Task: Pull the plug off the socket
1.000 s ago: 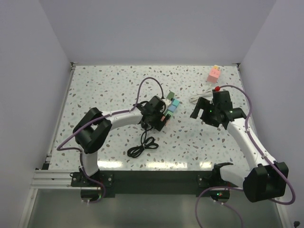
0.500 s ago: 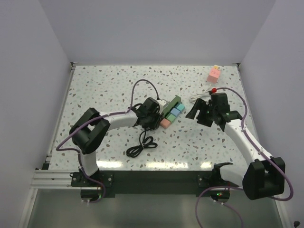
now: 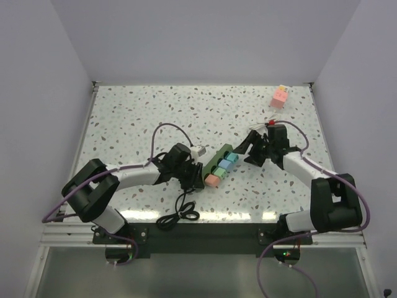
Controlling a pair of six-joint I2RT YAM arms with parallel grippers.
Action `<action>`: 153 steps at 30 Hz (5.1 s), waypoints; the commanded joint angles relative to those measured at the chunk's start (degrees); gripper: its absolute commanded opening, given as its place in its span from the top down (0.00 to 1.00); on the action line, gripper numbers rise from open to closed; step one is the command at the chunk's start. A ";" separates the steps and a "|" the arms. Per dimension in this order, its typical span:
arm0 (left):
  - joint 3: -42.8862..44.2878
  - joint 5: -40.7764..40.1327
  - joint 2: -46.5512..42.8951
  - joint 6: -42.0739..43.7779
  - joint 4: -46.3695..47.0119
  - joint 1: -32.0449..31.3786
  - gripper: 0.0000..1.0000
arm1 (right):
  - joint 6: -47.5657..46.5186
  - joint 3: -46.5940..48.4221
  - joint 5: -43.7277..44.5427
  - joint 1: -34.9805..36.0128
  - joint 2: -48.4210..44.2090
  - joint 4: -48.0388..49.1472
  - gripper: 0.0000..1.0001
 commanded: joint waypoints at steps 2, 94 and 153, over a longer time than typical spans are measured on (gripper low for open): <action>-0.73 2.03 -4.61 -3.71 6.51 -0.42 1.00 | 2.20 0.68 -3.09 0.15 3.47 6.42 0.27; 16.14 -1.82 13.50 4.99 -2.36 5.47 1.00 | -3.78 13.97 -8.63 11.49 9.81 -4.48 1.00; 15.79 -16.69 12.44 -0.99 -6.76 11.88 1.00 | -8.79 6.49 -10.83 4.63 -15.42 -25.92 1.00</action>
